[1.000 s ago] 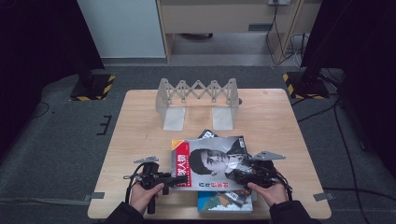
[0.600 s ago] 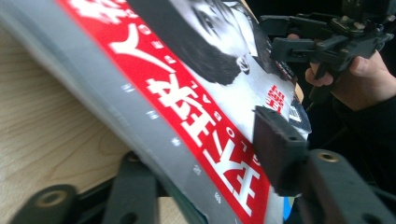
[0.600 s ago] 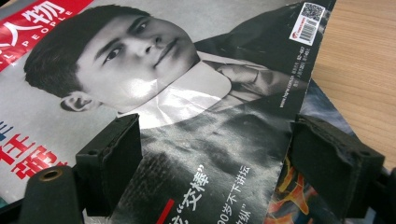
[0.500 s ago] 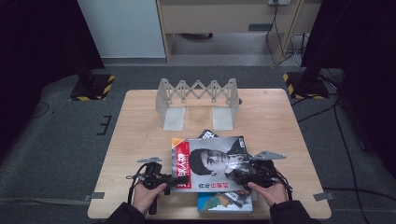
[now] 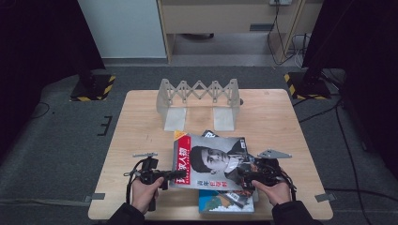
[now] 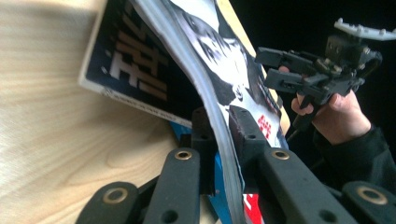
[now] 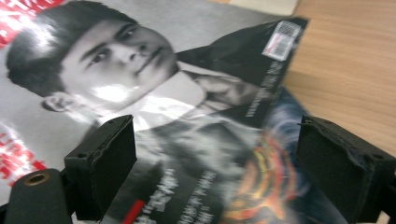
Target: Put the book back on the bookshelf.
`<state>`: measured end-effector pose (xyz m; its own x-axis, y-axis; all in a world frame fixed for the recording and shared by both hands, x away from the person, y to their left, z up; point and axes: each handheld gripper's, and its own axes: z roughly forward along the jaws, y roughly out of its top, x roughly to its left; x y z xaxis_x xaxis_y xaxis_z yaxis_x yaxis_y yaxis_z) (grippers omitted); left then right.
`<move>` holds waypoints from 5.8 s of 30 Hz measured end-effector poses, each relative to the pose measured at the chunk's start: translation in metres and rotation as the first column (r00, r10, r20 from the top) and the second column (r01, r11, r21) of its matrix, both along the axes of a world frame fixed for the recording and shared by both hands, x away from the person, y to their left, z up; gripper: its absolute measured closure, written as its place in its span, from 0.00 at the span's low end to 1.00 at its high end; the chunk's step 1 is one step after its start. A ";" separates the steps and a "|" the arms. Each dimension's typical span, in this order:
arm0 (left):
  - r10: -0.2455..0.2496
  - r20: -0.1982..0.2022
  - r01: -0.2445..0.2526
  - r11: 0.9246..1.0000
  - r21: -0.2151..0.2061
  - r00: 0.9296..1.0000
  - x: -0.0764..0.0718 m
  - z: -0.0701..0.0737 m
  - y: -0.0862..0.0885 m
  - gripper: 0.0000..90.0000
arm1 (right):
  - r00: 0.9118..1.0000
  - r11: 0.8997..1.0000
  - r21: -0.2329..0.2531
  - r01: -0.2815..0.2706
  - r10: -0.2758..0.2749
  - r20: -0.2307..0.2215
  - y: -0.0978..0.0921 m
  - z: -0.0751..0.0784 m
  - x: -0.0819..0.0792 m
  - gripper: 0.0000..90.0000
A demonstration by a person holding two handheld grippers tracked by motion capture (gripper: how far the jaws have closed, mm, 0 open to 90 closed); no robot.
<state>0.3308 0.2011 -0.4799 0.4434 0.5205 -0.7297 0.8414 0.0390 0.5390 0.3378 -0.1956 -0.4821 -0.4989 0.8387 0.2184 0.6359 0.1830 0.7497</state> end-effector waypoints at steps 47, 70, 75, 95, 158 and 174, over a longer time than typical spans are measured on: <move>0.252 0.139 -0.212 0.944 -0.252 0.958 0.041 0.096 0.048 0.95 | 0.964 0.921 -0.301 0.248 -0.265 -0.016 -0.109 -0.042 0.040 0.06; 0.359 0.220 -0.296 0.916 -0.271 0.907 0.059 0.133 0.080 0.95 | 0.969 0.937 -0.272 0.217 -0.240 -0.051 -0.104 -0.050 0.044 0.02; 0.375 0.238 -0.305 0.909 -0.284 0.896 0.053 0.143 0.094 0.95 | 0.972 0.941 -0.257 0.219 -0.234 -0.030 -0.105 -0.052 0.042 0.01; 0.436 0.285 -0.383 0.896 -0.225 0.853 0.045 0.157 0.131 0.95 | 0.971 0.941 -0.244 0.236 -0.241 0.011 -0.105 -0.056 0.040 0.00; 0.440 0.453 -0.550 0.823 0.141 0.775 0.136 0.155 0.075 0.95 | 0.969 0.942 -0.230 0.243 -0.244 0.023 -0.105 -0.057 0.038 0.00; 0.371 0.471 -0.514 0.829 0.221 0.800 0.134 0.145 0.063 0.95 | 0.969 0.942 -0.230 0.245 -0.246 0.025 -0.104 -0.058 0.038 0.00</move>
<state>0.4646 0.2638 -0.3354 0.3122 0.9016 -0.2995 0.4868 0.1189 0.8654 0.3762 -0.3001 -0.5397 -0.2710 0.9626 0.0067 0.6858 0.1881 0.7030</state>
